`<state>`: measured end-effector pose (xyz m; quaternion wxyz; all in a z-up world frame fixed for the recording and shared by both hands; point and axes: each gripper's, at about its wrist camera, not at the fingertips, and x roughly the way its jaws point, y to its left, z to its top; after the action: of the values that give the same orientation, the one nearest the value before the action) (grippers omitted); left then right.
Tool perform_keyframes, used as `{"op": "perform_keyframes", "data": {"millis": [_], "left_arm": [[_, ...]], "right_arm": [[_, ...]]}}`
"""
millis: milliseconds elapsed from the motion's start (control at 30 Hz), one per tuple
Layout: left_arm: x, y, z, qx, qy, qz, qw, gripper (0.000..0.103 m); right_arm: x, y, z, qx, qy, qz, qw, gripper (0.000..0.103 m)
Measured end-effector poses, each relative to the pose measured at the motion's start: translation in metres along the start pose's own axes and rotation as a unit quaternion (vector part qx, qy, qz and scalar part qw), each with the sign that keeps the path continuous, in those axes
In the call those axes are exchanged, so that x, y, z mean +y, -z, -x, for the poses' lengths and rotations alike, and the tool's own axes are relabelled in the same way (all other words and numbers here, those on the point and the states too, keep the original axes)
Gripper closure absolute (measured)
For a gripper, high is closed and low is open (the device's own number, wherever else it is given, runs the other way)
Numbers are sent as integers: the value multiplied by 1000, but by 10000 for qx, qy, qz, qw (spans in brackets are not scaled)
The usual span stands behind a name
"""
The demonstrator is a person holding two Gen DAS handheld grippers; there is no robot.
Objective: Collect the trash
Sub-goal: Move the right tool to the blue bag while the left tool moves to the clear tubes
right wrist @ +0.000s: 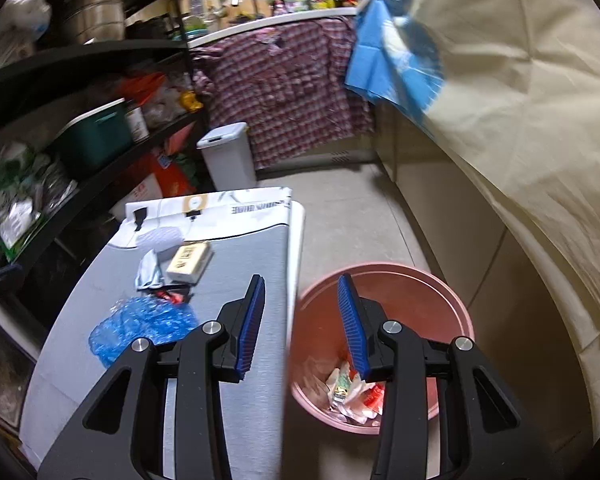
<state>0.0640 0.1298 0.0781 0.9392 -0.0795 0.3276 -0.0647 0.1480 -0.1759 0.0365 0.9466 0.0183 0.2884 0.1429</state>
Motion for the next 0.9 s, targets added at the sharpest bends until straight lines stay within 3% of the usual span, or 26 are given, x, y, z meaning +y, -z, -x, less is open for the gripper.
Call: {"op": "perform_keyframes", "data": {"millis": [300, 667, 900], "left_arm": [[31, 8, 0, -165, -413, 157, 9989, 78], [51, 13, -5, -99, -541, 210, 9983, 78], [72, 18, -14, 45, -707, 388, 9967, 78]], "right_arm": [[44, 9, -12, -44, -264, 285, 9992, 63], [102, 23, -65, 452, -832, 487, 9943, 32], [135, 36, -103, 906, -917, 772, 9887, 28]]}}
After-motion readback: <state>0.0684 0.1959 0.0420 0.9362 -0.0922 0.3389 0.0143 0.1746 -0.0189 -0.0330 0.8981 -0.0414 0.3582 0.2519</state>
